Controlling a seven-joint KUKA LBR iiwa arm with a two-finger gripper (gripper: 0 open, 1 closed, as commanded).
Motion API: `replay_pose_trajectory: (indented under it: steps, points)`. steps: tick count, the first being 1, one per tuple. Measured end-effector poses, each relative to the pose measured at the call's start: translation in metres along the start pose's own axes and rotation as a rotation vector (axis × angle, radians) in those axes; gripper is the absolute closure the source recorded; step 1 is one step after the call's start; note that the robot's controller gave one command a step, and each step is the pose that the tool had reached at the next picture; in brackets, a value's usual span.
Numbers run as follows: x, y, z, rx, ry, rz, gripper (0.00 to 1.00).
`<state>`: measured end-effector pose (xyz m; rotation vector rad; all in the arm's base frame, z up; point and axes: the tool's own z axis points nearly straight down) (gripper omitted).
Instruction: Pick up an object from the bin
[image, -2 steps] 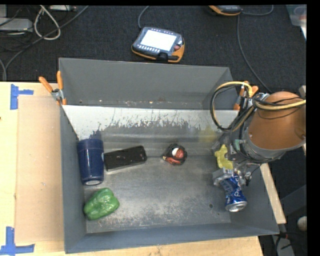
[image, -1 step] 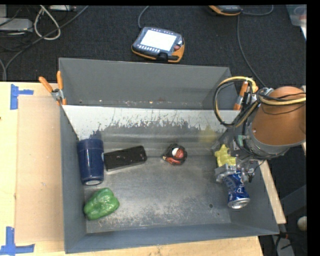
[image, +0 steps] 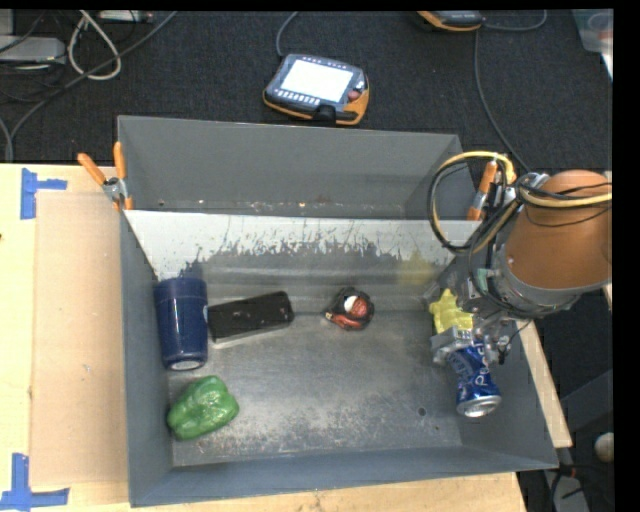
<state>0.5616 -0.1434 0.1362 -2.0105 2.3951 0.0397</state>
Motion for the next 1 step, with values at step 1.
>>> replay_pose_trajectory:
  steps: [1]
  points:
    - [-0.0009,0.0007,-0.0155,-0.003,-0.001,0.003,1.00]
